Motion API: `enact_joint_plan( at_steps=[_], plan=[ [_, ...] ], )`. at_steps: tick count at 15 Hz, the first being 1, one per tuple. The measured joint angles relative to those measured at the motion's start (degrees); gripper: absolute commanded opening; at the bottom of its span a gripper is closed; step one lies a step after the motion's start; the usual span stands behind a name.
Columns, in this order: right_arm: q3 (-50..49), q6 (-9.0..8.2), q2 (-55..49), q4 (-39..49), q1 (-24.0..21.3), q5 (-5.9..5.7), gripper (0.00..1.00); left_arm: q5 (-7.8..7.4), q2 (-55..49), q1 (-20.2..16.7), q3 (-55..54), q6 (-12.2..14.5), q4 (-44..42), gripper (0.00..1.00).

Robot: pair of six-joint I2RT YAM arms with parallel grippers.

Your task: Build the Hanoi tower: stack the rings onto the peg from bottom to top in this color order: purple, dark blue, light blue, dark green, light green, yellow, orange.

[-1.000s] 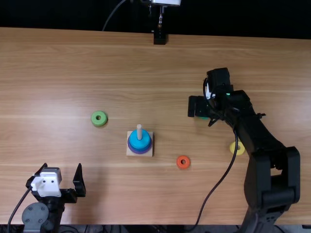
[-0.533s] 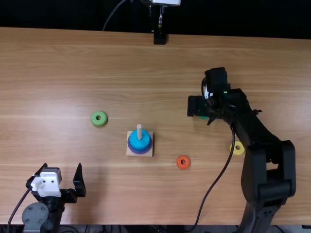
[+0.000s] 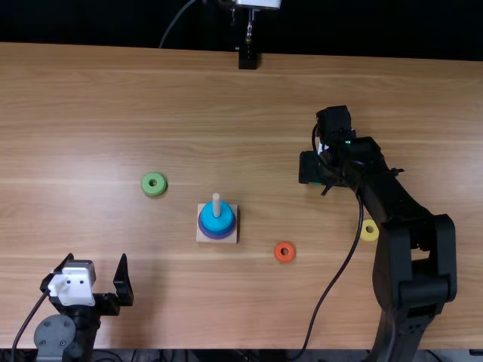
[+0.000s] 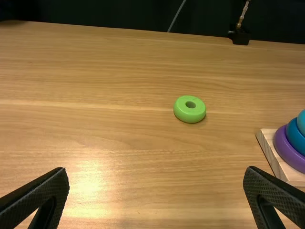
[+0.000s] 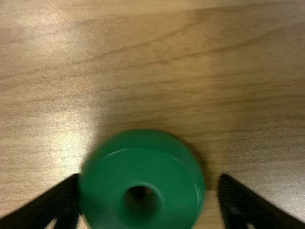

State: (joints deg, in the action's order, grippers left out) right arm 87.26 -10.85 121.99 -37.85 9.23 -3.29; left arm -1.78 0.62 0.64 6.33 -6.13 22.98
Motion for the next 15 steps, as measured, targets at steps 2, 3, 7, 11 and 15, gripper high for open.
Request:
enact_joint_plan(
  at_steps=[2,3,7,11,15],
  plan=[
    [0.1,0.00,0.0,0.0,0.0,-0.24,0.00,-0.04,0.0,0.0,0.0,0.0,0.0,1.00],
    [0.1,0.02,0.0,0.0,0.0,-0.35,0.00,-0.02,0.0,0.0,0.0,0.0,0.0,1.00],
    [3.2,-0.02,-1.9,-7.5,1.2,-0.70,0.00,-0.02,0.0,0.0,0.0,0.1,0.0,1.00],
    [12.0,0.24,-9.9,-26.7,8.0,-0.66,0.00,0.00,0.0,0.0,0.0,0.0,0.0,1.00],
    [18.7,0.42,-14.2,-35.1,15.2,-0.52,0.00,-0.02,0.0,0.0,0.0,0.1,0.0,1.00]
  ],
)
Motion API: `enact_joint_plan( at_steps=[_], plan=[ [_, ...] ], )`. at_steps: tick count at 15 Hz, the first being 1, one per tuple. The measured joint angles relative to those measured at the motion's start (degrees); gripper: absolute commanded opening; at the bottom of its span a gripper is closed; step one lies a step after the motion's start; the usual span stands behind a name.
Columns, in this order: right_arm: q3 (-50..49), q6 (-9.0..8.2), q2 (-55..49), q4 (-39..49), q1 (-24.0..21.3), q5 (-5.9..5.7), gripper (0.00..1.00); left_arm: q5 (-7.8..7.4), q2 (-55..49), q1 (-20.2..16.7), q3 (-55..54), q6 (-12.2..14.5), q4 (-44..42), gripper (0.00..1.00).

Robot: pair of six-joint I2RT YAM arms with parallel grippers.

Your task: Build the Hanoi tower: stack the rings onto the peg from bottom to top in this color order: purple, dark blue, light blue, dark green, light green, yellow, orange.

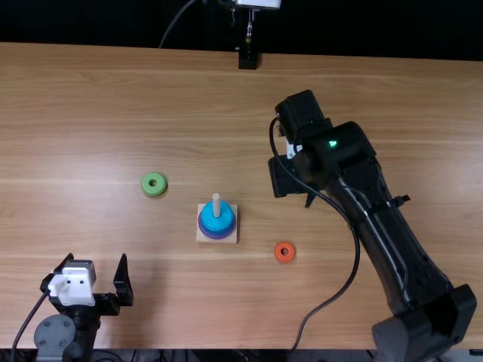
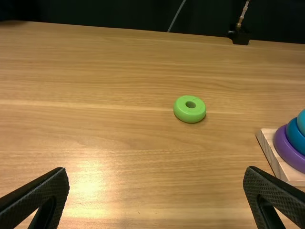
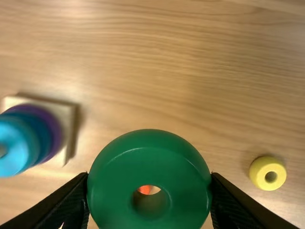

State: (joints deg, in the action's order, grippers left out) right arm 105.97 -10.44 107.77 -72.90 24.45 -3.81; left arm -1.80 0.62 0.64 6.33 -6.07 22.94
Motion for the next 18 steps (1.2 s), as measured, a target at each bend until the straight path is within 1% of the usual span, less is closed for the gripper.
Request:
enact_joint_plan(
  at_steps=[4,10,13,16,18],
  plan=[
    [1.1,-0.15,-1.3,-0.6,5.9,-0.02,0.00,-0.02,0.0,0.0,0.0,0.0,0.0,1.00],
    [4.4,-0.59,-1.3,-0.8,12.2,0.00,0.00,-0.07,0.0,0.0,0.0,0.0,0.0,1.00],
    [7.1,-0.66,-1.3,-0.5,13.2,0.20,0.00,-0.09,0.0,0.0,0.0,0.0,0.0,1.00],
    [7.3,-0.72,-1.3,-0.4,14.2,0.17,0.00,-0.09,0.0,0.0,0.0,0.0,0.0,1.00],
    [7.3,-0.83,-1.2,-0.3,15.7,0.20,0.00,-0.09,0.0,0.0,0.0,0.0,0.0,1.00]
  ],
)
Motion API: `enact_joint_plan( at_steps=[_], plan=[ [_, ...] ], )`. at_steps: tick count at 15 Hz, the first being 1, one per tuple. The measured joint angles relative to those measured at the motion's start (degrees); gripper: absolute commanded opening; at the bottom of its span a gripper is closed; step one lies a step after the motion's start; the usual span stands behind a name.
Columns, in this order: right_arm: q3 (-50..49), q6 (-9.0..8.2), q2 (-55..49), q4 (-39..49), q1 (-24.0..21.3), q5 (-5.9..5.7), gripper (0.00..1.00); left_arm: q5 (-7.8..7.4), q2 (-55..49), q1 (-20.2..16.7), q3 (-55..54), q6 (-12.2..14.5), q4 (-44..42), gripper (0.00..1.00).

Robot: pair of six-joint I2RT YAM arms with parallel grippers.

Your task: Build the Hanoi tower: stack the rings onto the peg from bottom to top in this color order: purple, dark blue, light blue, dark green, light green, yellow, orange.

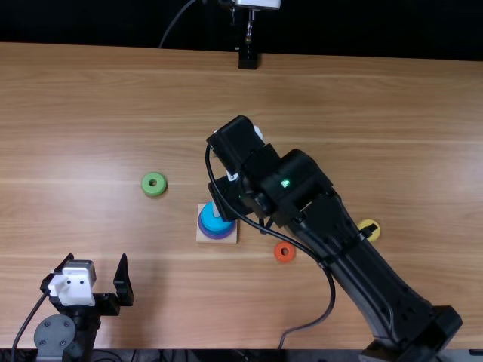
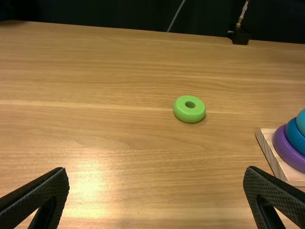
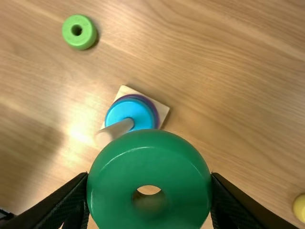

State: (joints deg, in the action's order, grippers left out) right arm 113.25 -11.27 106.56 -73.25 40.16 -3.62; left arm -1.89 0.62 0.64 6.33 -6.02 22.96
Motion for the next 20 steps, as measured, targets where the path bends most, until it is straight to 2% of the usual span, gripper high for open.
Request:
enact_joint_plan(
  at_steps=[10,13,20],
  plan=[
    [3.6,-0.02,5.3,0.4,1.3,-0.02,0.00,0.00,0.0,0.0,0.0,0.0,0.0,1.00],
    [4.9,-0.04,5.7,0.4,3.0,0.00,0.00,-0.02,0.0,0.0,0.0,0.0,0.0,1.00],
    [5.3,-1.95,7.5,0.2,4.1,-0.02,0.00,0.00,0.0,0.0,0.0,0.0,0.0,1.00]
  ],
)
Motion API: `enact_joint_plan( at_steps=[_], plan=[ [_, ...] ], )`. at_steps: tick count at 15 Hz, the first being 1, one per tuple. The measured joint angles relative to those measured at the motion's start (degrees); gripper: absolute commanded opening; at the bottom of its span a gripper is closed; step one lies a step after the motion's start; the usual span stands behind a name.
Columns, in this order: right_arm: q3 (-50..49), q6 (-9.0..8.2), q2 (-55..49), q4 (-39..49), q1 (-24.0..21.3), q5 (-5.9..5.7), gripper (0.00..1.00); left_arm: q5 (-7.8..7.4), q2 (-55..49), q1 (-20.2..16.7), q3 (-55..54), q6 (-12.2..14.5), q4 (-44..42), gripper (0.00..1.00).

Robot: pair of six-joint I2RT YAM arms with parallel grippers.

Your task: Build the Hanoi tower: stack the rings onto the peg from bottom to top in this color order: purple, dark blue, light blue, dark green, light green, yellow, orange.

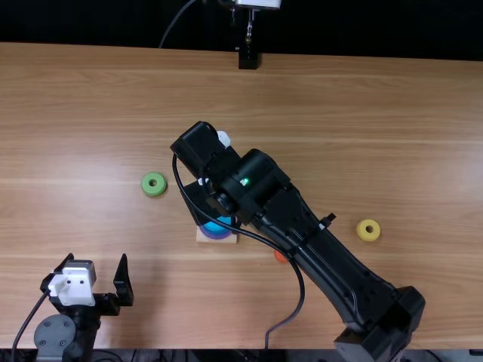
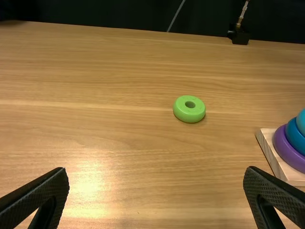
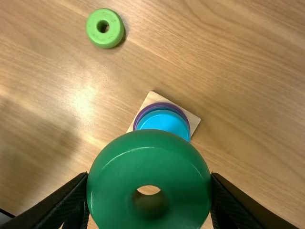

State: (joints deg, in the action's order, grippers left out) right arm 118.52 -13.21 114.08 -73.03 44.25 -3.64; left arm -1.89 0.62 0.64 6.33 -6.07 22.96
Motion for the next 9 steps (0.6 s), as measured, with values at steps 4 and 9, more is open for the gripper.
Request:
enact_joint_plan(
  at_steps=[4,9],
  plan=[
    [0.0,-0.17,0.0,-0.3,0.0,-0.02,0.00,0.00,0.0,0.0,0.0,0.0,0.0,1.00],
    [0.0,-0.17,0.0,-0.4,0.0,0.02,0.00,0.00,0.0,0.0,0.0,0.0,0.0,1.00]
  ],
)
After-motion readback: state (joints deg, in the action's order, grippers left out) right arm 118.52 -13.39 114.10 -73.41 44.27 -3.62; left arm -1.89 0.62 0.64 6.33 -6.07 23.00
